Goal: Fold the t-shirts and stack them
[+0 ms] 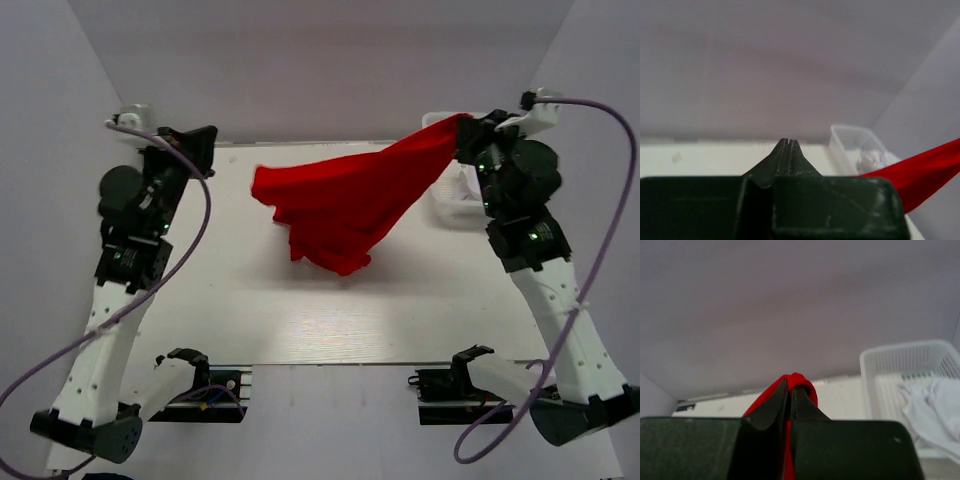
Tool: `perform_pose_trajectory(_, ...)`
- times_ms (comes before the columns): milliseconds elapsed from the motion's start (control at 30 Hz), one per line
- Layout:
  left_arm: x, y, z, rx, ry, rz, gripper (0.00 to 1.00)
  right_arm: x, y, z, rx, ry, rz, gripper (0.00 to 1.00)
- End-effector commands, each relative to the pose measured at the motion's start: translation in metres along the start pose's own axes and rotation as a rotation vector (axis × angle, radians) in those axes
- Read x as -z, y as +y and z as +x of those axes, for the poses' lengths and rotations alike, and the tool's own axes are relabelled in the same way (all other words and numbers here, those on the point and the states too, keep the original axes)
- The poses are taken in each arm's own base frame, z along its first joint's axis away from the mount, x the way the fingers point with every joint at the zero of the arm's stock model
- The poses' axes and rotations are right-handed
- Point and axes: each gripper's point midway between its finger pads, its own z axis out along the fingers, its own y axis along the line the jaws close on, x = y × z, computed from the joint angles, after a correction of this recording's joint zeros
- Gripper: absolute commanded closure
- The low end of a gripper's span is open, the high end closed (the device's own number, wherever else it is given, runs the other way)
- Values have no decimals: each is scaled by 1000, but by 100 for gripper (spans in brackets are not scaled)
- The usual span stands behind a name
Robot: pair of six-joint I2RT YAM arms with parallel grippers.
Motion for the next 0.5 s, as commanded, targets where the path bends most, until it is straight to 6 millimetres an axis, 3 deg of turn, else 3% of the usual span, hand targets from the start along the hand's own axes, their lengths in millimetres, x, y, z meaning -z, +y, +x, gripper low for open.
perform_pose_trajectory(0,42,-31,-87,-77,-202,68,100,39,21,-95,25,-227,-105,100)
perform_pose_trajectory(33,51,-38,-99,-88,-226,89,100,46,24,-105,35,-244,-126,100)
perform_pose_trajectory(67,69,-51,-127,-106,-293,121,100,63,31,-134,35,-309,-159,100)
perform_pose_trajectory(200,104,-67,-170,-138,-380,148,100,114,50,-186,49,-414,-288,100)
perform_pose_trajectory(300,110,-72,-164,-122,-361,185,100,135,63,-200,72,-431,-369,100)
perform_pose_trajectory(367,100,-70,-144,-106,-308,197,100,135,74,-192,88,-400,-433,100)
perform_pose_trajectory(467,82,-61,-126,-78,-257,172,100,119,101,-164,106,-289,-576,100)
